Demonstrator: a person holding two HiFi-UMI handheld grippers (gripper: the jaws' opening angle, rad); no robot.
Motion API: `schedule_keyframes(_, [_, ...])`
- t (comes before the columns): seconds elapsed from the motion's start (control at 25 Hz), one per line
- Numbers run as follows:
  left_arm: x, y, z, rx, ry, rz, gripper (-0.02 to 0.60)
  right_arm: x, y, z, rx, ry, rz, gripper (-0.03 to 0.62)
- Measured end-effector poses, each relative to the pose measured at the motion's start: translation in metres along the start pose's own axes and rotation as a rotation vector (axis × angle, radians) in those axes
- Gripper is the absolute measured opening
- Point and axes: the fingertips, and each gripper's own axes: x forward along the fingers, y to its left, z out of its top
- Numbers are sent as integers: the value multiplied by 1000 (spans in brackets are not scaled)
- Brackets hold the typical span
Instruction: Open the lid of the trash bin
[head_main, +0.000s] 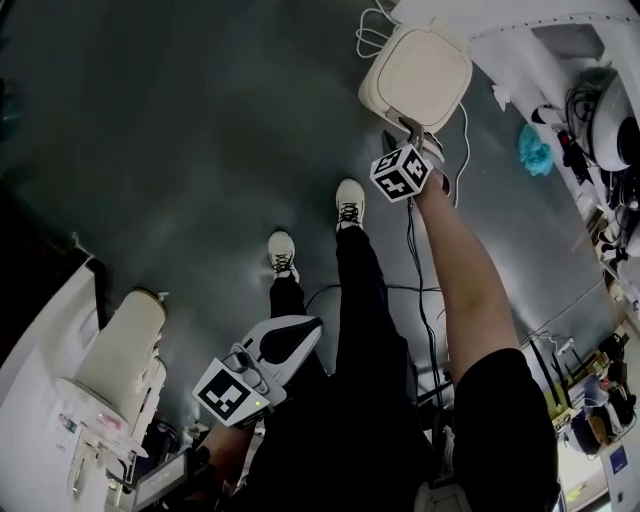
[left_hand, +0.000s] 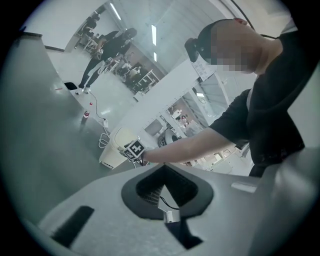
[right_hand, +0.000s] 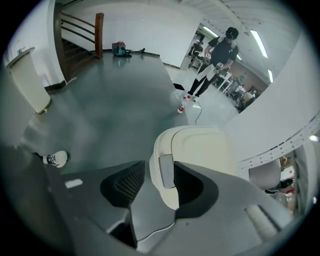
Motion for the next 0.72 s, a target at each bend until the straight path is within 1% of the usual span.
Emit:
schedule_keyframes(0.16, [0, 15, -9, -25, -2, 15, 2, 23, 4, -12, -31, 59, -31, 207])
schedule_keyframes(0.4, [6, 24, -17, -35, 1, 8, 2, 39, 9, -17, -73, 97, -89, 214])
schedule_keyframes(0.56, [3, 29, -23, -44, 2, 14, 2, 45, 6, -19, -71, 105, -146, 211])
schedule_keyframes(0.72, [0, 33, -28, -51, -2, 18, 1, 47, 9, -20, -119, 137, -193, 215])
